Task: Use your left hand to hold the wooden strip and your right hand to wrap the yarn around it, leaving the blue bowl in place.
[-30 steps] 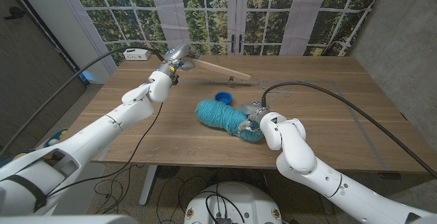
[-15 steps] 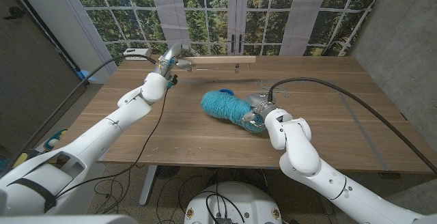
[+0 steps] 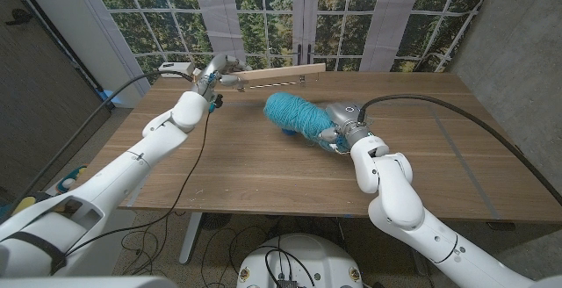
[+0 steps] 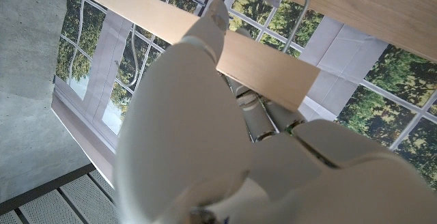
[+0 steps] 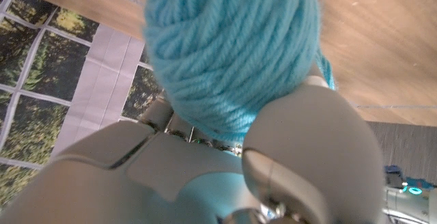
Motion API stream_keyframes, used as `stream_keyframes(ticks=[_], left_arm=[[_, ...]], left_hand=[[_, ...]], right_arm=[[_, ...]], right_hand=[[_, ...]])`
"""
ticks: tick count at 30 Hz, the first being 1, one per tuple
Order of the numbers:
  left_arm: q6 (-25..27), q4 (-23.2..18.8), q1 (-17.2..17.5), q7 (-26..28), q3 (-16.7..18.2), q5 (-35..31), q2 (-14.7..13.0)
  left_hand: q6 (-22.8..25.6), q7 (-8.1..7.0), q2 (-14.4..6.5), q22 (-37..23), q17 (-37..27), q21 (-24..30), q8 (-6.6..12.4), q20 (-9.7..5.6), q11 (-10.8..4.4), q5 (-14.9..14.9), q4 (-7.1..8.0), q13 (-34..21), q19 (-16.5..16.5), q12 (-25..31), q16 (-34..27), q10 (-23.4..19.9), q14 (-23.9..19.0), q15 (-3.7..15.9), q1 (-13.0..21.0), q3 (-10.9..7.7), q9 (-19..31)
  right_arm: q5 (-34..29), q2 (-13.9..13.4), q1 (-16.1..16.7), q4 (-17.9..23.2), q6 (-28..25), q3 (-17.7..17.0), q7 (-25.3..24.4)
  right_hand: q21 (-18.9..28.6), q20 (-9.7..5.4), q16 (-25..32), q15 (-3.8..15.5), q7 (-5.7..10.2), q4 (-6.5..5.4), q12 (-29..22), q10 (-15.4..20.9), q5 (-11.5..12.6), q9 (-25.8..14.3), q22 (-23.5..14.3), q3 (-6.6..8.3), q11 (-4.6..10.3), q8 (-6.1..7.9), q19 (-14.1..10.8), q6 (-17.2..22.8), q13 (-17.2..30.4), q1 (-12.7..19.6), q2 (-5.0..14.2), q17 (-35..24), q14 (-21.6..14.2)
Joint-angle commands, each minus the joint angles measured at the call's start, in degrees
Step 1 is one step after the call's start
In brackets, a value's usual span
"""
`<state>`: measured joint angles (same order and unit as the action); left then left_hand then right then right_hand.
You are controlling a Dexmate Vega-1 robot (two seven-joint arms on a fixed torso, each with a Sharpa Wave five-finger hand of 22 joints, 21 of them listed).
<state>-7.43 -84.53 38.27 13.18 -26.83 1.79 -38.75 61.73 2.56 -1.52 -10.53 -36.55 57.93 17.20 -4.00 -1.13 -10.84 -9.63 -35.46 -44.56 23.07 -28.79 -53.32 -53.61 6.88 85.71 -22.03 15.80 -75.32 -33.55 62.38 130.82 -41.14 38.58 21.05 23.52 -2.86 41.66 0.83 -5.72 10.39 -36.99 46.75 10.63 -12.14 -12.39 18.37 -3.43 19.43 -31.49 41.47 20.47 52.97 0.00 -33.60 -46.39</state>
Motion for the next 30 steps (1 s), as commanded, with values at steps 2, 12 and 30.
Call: stream_keyframes(ticks=[2, 12, 30], left_arm=[[1.03, -1.88, 1.06, -0.63, 1.00, 1.60, -1.47], [1.58, -2.95, 1.54, -0.72, 1.28, 1.68, -2.17], [-3.01, -2.57, 3.03, -4.70, 3.51, 8.02, -2.36]], left_hand=[[3.85, 3.63, -4.40, -0.07, -0.23, 0.50, 0.06, -7.30, 0.22, -0.57, 0.79, -0.35, -1.34, -0.26, -0.09, -0.39, -0.81, 0.42, 4.15, -1.19, 0.40], [3.84, 3.57, -4.38, -0.04, -0.46, 0.80, -0.06, -7.28, 0.11, -0.55, 0.86, -0.55, -1.13, -0.56, 0.00, -0.42, -0.95, 0.50, 4.05, -1.34, 0.53], [3.96, 3.70, -4.27, 0.02, -0.87, 1.33, -0.26, -7.37, 0.32, -0.53, 0.84, -0.87, -0.82, -1.08, 0.23, -0.67, -1.09, 0.35, 3.99, -1.67, 0.69]], right_arm=[[3.05, 0.58, 4.11, 0.74, -0.50, -5.07, -16.19], [4.44, 1.59, 4.92, 0.35, -1.97, -6.81, -25.71], [8.40, 3.62, 1.41, -3.59, -4.34, -8.08, -34.33]], right_hand=[[0.54, -1.31, 0.57, 11.60, 9.72, -5.95, -0.90, 7.34, 0.56, -0.49, -0.31, 5.70, 7.55, -0.03, 0.26, 10.45, 1.39, 11.37, 10.85, -0.94, -5.41], [1.21, -1.42, 1.49, 11.68, 9.62, -5.94, -2.01, 7.18, 0.85, -1.32, -0.51, 5.17, 8.64, -0.05, 0.23, 10.57, 2.78, 11.80, 10.85, -2.78, -6.04], [2.59, -1.12, 2.29, 11.65, 9.18, -6.36, -4.35, 7.46, 1.11, -2.52, -0.83, 4.71, 9.45, -0.08, -0.02, 11.10, 5.39, 12.36, 11.05, -5.62, -6.55]])
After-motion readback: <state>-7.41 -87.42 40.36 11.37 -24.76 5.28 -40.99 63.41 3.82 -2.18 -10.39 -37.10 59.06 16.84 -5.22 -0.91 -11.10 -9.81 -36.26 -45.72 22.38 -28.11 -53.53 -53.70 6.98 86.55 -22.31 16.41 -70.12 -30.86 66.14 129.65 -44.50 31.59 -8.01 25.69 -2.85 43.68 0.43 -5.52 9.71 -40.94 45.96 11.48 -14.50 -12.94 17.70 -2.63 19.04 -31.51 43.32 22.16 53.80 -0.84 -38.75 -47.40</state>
